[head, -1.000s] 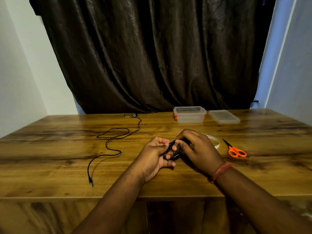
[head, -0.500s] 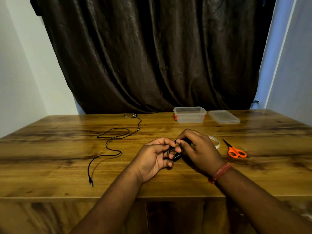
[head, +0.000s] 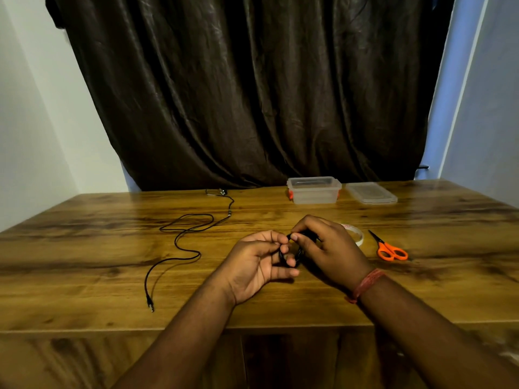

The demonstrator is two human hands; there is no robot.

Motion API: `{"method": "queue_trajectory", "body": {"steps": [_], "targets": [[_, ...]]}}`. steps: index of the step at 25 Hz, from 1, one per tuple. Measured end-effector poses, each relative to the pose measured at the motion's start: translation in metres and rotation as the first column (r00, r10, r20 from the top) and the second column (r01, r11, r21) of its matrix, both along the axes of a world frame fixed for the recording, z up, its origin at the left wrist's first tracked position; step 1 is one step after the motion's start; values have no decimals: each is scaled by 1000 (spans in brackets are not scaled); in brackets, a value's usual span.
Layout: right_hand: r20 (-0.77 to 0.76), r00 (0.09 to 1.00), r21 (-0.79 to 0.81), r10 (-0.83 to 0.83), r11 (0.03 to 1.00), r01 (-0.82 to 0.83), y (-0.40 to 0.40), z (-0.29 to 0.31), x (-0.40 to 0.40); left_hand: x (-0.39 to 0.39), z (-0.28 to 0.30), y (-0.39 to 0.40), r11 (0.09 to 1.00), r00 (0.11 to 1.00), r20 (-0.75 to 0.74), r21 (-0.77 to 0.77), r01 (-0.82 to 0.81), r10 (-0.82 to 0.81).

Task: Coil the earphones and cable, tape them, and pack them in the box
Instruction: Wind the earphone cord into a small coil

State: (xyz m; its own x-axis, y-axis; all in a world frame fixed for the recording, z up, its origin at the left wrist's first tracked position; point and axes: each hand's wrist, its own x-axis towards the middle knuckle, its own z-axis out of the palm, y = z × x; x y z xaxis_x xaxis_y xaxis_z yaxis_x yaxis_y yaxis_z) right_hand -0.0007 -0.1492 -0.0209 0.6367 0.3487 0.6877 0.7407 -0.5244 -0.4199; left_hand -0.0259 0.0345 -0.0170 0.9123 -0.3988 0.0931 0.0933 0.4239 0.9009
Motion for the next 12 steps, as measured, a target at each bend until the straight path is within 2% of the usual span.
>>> {"method": "queue_trajectory", "body": {"steps": [12], "targets": [[-23,1000,36,17,999,-16,-1,0,0,2,1,3,996,995,-52,-12,87,-88]]}}
